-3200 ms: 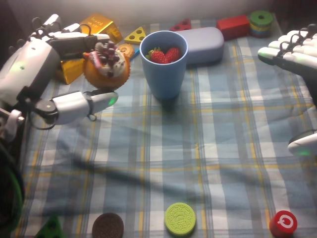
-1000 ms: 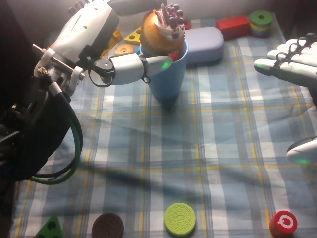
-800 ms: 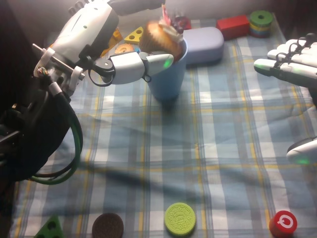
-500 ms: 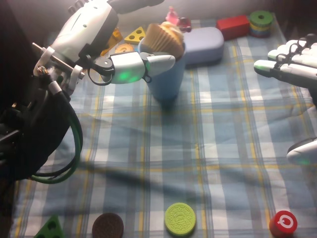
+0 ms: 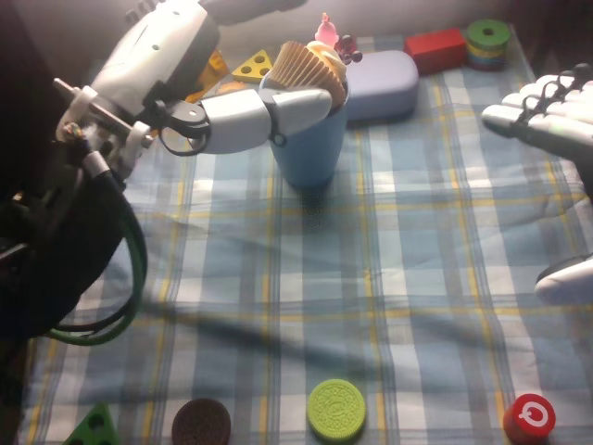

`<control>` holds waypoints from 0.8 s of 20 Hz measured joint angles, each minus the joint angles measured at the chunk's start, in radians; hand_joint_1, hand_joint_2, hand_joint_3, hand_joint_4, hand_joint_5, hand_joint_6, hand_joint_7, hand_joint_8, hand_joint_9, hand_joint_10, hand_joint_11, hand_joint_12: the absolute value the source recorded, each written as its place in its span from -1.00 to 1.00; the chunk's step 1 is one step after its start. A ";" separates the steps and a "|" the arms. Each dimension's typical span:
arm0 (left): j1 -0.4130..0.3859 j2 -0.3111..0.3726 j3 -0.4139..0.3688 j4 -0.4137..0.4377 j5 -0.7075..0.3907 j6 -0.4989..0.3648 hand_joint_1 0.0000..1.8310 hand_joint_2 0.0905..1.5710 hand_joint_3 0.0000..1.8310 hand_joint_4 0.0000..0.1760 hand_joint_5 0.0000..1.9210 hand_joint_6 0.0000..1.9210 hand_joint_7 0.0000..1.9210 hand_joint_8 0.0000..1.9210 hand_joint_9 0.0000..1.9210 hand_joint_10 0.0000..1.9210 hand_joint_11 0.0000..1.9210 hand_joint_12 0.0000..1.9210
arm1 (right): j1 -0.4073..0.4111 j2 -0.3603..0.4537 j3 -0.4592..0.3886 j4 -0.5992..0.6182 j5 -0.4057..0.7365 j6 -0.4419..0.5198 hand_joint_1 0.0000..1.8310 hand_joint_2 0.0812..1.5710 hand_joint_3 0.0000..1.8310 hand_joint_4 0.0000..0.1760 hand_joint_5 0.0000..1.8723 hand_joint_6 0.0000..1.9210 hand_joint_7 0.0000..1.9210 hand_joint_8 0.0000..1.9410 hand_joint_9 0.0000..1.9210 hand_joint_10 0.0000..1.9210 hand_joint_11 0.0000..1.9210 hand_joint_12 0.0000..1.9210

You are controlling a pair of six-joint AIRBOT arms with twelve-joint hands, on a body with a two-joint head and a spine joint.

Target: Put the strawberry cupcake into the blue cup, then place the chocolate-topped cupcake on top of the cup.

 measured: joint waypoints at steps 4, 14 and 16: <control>0.068 0.093 -0.084 0.019 -0.029 -0.001 -0.97 0.07 -0.99 -0.16 -0.94 -1.00 -0.97 -1.00 -1.00 -1.00 -1.00 -1.00 | -0.041 0.020 -0.002 0.067 0.070 0.000 -0.98 0.09 -0.98 -1.00 -1.00 -1.00 -1.00 -1.00 -1.00 -1.00 -1.00 -1.00; 0.369 0.202 -0.269 -0.186 -0.227 0.069 -1.00 0.18 -1.00 -0.51 -0.92 -1.00 -0.98 -1.00 -1.00 -1.00 -1.00 -1.00 | -0.334 0.045 -0.141 0.418 0.450 -0.171 -1.00 0.12 -0.98 -0.50 -0.99 -1.00 -1.00 -1.00 -1.00 -1.00 -1.00 -1.00; 0.391 0.179 -0.280 -0.217 -0.269 0.072 -1.00 0.20 -0.99 -0.48 -0.92 -1.00 -0.98 -1.00 -1.00 -1.00 -1.00 -1.00 | -0.381 0.031 -0.169 0.492 0.546 -0.213 -1.00 0.12 -0.99 -0.53 -1.00 -1.00 -1.00 -1.00 -1.00 -1.00 -1.00 -1.00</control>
